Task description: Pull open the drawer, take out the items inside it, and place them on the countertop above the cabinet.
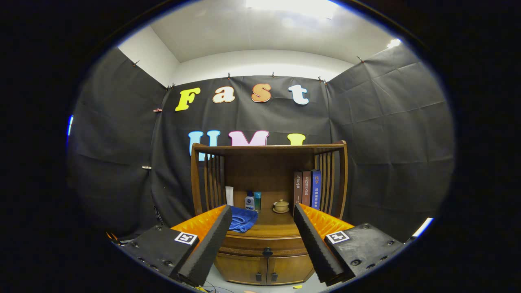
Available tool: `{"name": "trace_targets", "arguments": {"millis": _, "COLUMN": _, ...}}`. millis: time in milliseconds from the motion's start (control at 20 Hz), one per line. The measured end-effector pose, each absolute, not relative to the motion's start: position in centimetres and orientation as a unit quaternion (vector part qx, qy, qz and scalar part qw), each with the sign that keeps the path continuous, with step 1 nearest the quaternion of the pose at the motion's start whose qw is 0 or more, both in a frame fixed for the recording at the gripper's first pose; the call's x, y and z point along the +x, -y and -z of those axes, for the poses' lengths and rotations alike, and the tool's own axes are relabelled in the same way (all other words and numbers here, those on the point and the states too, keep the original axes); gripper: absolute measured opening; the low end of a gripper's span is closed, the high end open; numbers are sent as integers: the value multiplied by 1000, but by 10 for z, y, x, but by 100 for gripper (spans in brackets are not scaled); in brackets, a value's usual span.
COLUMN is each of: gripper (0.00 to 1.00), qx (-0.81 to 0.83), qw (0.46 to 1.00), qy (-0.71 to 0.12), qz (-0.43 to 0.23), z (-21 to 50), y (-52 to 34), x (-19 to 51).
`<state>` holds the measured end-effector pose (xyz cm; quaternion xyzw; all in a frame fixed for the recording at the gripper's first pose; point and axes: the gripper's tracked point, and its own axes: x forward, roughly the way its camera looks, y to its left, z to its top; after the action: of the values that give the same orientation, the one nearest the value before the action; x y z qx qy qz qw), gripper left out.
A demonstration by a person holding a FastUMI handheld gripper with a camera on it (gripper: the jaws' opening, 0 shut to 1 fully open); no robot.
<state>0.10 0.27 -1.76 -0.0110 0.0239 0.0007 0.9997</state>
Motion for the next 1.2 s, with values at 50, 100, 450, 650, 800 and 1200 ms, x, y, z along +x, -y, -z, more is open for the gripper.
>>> {"name": "trace_targets", "arguments": {"millis": 50, "gripper": 99, "qx": -11, "qw": 1000, "qy": -24, "qz": -1, "z": 21, "y": -3, "x": 2}}
{"name": "trace_targets", "arguments": {"millis": 100, "gripper": 99, "qx": -11, "qw": 1000, "qy": -25, "qz": -2, "z": 23, "y": -4, "x": 4}}
{"name": "trace_targets", "arguments": {"millis": 450, "gripper": 99, "qx": -11, "qw": 999, "qy": -48, "qz": 9, "z": 70, "y": 0, "x": 28}}
{"name": "trace_targets", "arguments": {"millis": 650, "gripper": 99, "qx": -24, "qw": 998, "qy": -62, "qz": 7, "z": 109, "y": -1, "x": 49}}
{"name": "trace_targets", "arguments": {"millis": 800, "gripper": 99, "qx": -19, "qw": 996, "qy": -89, "qz": 9, "z": 151, "y": 1, "x": 69}}
{"name": "trace_targets", "arguments": {"millis": 1200, "gripper": 99, "qx": -21, "qw": 988, "qy": -150, "qz": 16, "z": 255, "y": 15, "x": 112}}
